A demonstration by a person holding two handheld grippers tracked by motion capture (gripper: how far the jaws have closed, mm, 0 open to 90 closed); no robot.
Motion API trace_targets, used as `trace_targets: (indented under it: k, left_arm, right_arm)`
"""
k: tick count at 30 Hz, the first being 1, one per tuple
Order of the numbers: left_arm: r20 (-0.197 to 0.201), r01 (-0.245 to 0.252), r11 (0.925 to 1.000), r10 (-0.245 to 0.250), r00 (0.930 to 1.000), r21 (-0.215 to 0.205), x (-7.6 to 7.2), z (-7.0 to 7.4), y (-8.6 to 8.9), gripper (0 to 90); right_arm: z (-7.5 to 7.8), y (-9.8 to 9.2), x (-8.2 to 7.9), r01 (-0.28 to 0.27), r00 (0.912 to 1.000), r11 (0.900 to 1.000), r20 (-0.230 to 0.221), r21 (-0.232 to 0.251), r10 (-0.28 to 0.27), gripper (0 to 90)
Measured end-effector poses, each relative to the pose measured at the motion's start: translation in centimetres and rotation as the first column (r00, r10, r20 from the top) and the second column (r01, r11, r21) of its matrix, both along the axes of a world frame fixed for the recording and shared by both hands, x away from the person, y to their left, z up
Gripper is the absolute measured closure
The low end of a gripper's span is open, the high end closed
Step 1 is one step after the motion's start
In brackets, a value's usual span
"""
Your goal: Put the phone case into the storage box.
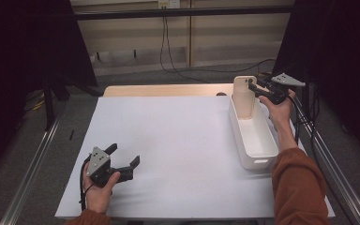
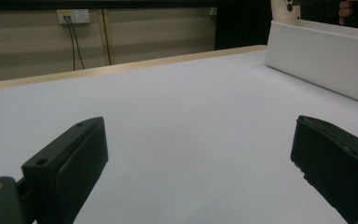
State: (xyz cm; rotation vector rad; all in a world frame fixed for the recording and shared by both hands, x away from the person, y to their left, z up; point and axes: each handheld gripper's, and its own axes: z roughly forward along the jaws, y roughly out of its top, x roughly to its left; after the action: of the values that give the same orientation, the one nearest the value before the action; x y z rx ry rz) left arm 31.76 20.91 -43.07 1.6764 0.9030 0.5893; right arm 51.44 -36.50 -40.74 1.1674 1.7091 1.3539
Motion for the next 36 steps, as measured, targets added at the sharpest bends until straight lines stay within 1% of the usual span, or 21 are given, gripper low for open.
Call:
trace_targets:
  k: [1,2,4,6,8,11,12,14,15,17,19,20,22,23,25,27,28,30,32,34,36]
  left_arm:
    - [0.008,0.009,1.0000,-0.009,0.9999,0.001,0.0,0.0,0.0,3.6]
    - [0.012,0.005,1.0000,-0.005,0.9999,0.000,-0.1,0.1,-0.1,3.4]
    - [0.017,0.011,0.9999,-0.011,0.9998,0.003,-0.2,0.1,-0.1,3.4]
    - [0.022,0.014,0.9999,-0.014,0.9997,-0.003,-0.2,0.2,-0.1,3.4]
    - [0.024,0.015,0.9999,-0.015,0.9996,-0.005,-0.2,0.2,0.0,3.3]
    - [0.041,0.025,0.9997,-0.024,0.9989,-0.009,-0.2,0.3,0.0,2.8]
    - [0.042,0.023,0.9997,-0.023,0.9988,-0.009,-0.2,0.3,0.0,2.8]
    - [0.039,0.020,0.9997,-0.020,0.9990,-0.014,-0.2,0.2,-0.1,2.8]
    - [0.041,0.019,0.9997,-0.018,0.9990,-0.015,-0.1,0.2,-0.1,2.8]
    - [0.039,0.017,0.9998,-0.017,0.9991,-0.014,-0.1,0.2,-0.1,2.8]
    - [0.040,0.012,0.9998,-0.012,0.9991,-0.015,-0.1,0.2,-0.1,2.8]
    - [0.040,0.010,0.9998,-0.009,0.9992,-0.015,0.0,0.2,0.0,2.8]
    - [0.041,0.005,0.9998,-0.004,0.9991,-0.019,0.0,0.2,0.0,2.8]
    - [0.042,0.005,0.9999,-0.005,0.9991,-0.016,0.0,0.2,0.0,2.8]
    - [0.040,0.004,0.9997,-0.003,0.9992,-0.025,0.0,0.2,0.1,2.8]
    - [0.038,-0.001,0.9996,0.002,0.9993,-0.027,0.0,0.2,0.1,2.8]
    - [0.036,0.002,0.9998,-0.001,0.9993,-0.020,-0.1,0.3,0.2,2.8]
    - [0.039,0.005,0.9999,-0.004,0.9992,-0.015,-0.1,0.3,0.2,2.8]
    - [0.039,0.000,0.9998,0.000,0.9992,-0.018,-0.2,0.3,0.2,2.8]
    - [0.040,0.005,0.9998,-0.004,0.9992,-0.017,-0.3,0.3,0.3,2.8]
    - [0.042,-0.001,0.9998,0.002,0.9991,-0.020,-0.3,0.3,0.4,2.8]
  right_arm:
    - [0.0,0.0,0.0,0.003,1.0000,1.000,-0.002,0.002,-0.003,50.5]
    - [0.0,0.1,-0.1,0.003,1.0000,1.000,-0.004,0.010,-0.003,49.3]
    - [0.0,0.1,-0.2,0.004,1.0000,1.000,-0.009,0.013,-0.004,41.2]
    - [0.1,0.2,-0.3,0.012,0.9998,1.000,-0.014,0.005,-0.012,37.2]
    - [0.4,0.3,-0.5,0.012,0.9999,1.000,-0.011,0.015,-0.012,29.1]
    - [0.6,0.4,-0.7,0.021,0.9996,1.000,-0.017,0.019,-0.020,22.9]
    - [0.6,0.4,-0.8,0.021,0.9996,0.999,-0.021,0.026,-0.021,18.5]
    - [0.5,0.5,-0.9,0.035,0.9989,0.999,-0.033,0.037,-0.034,15.3]
    - [0.4,0.4,-0.9,0.038,0.9989,0.998,-0.031,0.041,-0.036,14.8]
    - [0.4,0.5,-1.0,0.041,0.9989,0.998,-0.023,0.047,-0.040,9.6]
    - [0.5,0.6,-1.0,0.050,0.9985,0.998,-0.024,0.037,-0.049,5.8]
    - [0.6,0.6,-1.1,0.054,0.9983,0.998,-0.023,0.042,-0.053,4.2]
    - [0.8,0.7,-1.1,0.066,0.9977,0.997,-0.022,0.051,-0.065,2.1]
    - [0.9,0.7,-1.2,0.067,0.9976,0.997,-0.016,0.038,-0.067,0.9]
    - [1.0,0.7,-1.4,0.080,0.9968,0.996,-0.008,0.044,-0.080,0.2]
    - [1.1,0.7,-1.5,0.084,0.9965,0.996,-0.006,0.035,-0.084,0.0]
    - [1.2,0.8,-1.6,0.091,0.9959,0.995,-0.006,0.033,-0.090,0.0]
    - [1.3,0.6,-1.8,0.083,0.9966,0.995,-0.009,0.058,-0.082,0.0]
    - [1.5,0.7,-2.0,0.090,0.9959,0.995,-0.004,0.041,-0.090,0.0]
    - [1.7,0.7,-2.1,0.089,0.9960,0.995,-0.004,0.047,-0.089,0.0]
    - [1.8,0.7,-2.2,0.092,0.9958,0.995,-0.001,0.035,-0.092,0.4]
